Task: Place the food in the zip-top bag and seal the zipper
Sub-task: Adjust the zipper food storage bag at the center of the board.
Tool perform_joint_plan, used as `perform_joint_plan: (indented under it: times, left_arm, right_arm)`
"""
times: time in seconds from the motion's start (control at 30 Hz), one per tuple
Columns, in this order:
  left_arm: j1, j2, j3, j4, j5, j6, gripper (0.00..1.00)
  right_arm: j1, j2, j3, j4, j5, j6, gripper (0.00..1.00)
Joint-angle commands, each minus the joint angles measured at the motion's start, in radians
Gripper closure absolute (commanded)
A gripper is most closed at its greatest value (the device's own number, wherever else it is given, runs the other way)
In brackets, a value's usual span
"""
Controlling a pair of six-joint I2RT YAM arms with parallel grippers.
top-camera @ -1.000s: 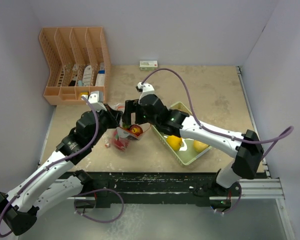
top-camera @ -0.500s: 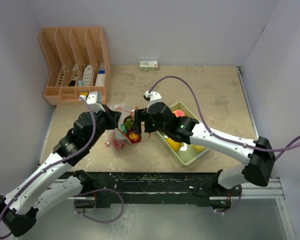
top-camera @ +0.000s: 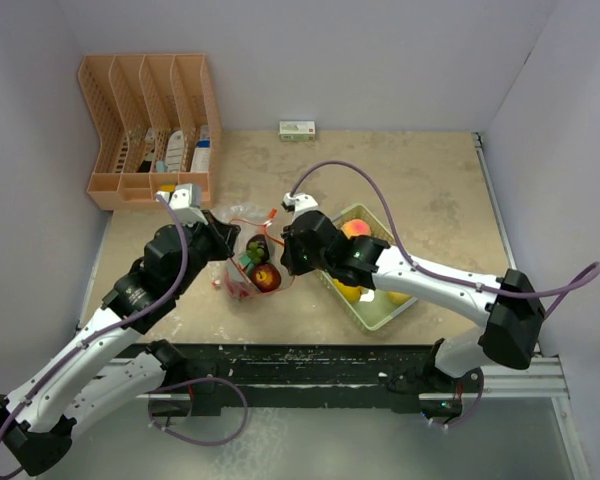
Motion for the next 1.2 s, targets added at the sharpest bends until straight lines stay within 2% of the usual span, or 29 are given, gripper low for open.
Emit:
perform_joint_plan:
  times: [0.0, 0.1, 0.3, 0.5, 0.7, 0.87, 1.0, 1.17]
  left_arm:
    - [-0.002, -0.013, 0.054, 0.059, -0.022, 0.013, 1.0]
    - [-0.003, -0.02, 0.056, 0.048, -0.022, 0.011, 1.0]
    - [-0.003, -0.052, 0.06, 0.005, -0.037, 0.007, 1.0]
    - [-0.002, -0.098, 0.059, -0.028, -0.06, -0.002, 1.0]
    - [-0.002, -0.07, -0.016, 0.083, 0.054, -0.053, 1.0]
    - [-0.002, -0.001, -0.164, 0.316, 0.2, -0.065, 1.0]
    - [-0.002, 0.068, -0.232, 0.471, 0.286, -0.037, 0.84]
    - [-0.001, 0.072, -0.21, 0.515, 0.349, 0.077, 0.47]
  right_arm:
    - [0.001, -0.061, 0.129, 0.007, 0.03, -0.062, 1.0]
    - [0.001, -0.053, 0.243, -0.014, 0.035, -0.109, 1.0]
    - [-0.008, -0.013, 0.359, -0.042, 0.052, -0.19, 1.0]
    - [-0.04, 0.037, 0.336, -0.035, -0.047, -0.238, 1.0]
    - [-0.113, 0.051, 0.282, 0.008, -0.223, -0.355, 1.0]
    - [-0.157, 0.057, 0.237, 0.054, -0.337, -0.392, 1.0]
    - [-0.163, 0.052, 0.205, 0.128, -0.425, -0.405, 1.0]
    - [-0.167, 0.054, 0.203, 0.152, -0.476, -0.45, 1.0]
